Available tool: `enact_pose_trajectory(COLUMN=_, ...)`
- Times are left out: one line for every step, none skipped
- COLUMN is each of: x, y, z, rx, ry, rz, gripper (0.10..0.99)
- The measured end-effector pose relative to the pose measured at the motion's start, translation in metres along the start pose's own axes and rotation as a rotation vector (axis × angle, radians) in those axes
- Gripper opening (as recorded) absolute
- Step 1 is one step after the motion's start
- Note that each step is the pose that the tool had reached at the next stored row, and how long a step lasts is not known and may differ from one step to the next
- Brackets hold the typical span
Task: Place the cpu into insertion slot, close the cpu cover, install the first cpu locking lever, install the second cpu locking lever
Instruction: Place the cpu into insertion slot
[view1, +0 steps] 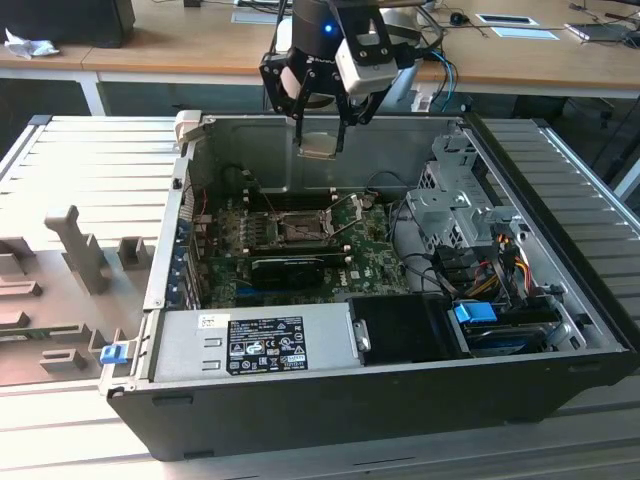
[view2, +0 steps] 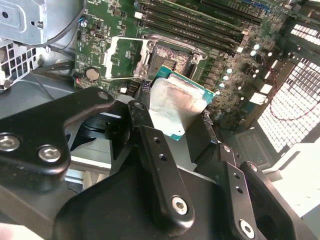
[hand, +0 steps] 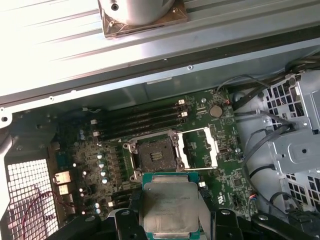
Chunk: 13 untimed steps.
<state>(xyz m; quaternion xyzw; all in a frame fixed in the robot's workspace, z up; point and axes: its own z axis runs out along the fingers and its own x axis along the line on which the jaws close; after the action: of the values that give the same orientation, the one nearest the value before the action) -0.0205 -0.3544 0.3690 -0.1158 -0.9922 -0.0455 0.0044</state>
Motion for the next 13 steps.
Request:
enact_pose_trajectory(x=0.0, y=0.0, z=0.0001, rx=0.0, ry=-0.0005, rz=0.006, gripper=0.529)
enact_pose_trajectory(x=0.0, y=0.0, z=0.0001, rx=0.0, ry=-0.001, rz=0.011, gripper=0.529)
enact_pose_trajectory(x=0.0, y=0.0, z=0.0001, rx=0.0, ry=-0.0012, rz=0.014, gripper=0.529)
enact_pose_trajectory(x=0.0, y=0.0, z=0.0002, rx=0.0, ry=-0.0015, rz=0.016, gripper=0.529)
enact_pose_trajectory(x=0.0, y=0.0, z=0.0002, rx=0.0, ry=-0.0018, rz=0.021, gripper=0.529)
enact_pose_trajectory(x=0.0, y=0.0, z=0.0003, rx=-0.001, ry=-0.0027, rz=0.029, gripper=0.529)
enact_pose_trajectory(x=0.0, y=0.0, z=0.0003, rx=-0.001, ry=-0.0032, rz=0.036, gripper=0.529)
enact_pose_trajectory(x=0.0, y=0.0, z=0.0003, rx=-0.001, ry=-0.0038, rz=0.043, gripper=0.529)
enact_pose_trajectory(x=0.0, y=0.0, z=0.0004, rx=-0.001, ry=-0.0046, rz=0.051, gripper=0.529)
enact_pose_trajectory(x=0.0, y=0.0, z=0.0004, rx=-0.001, ry=-0.0059, rz=0.065, gripper=0.529)
enact_pose_trajectory(x=0.0, y=0.0, z=0.0004, rx=-0.001, ry=-0.0066, rz=0.072, gripper=0.529)
enact_pose_trajectory(x=0.0, y=0.0, z=0.0005, rx=-0.002, ry=-0.0072, rz=0.08, gripper=0.529)
enact_pose_trajectory(x=0.0, y=-0.0001, z=0.0005, rx=-0.002, ry=-0.008, rz=0.089, gripper=0.529)
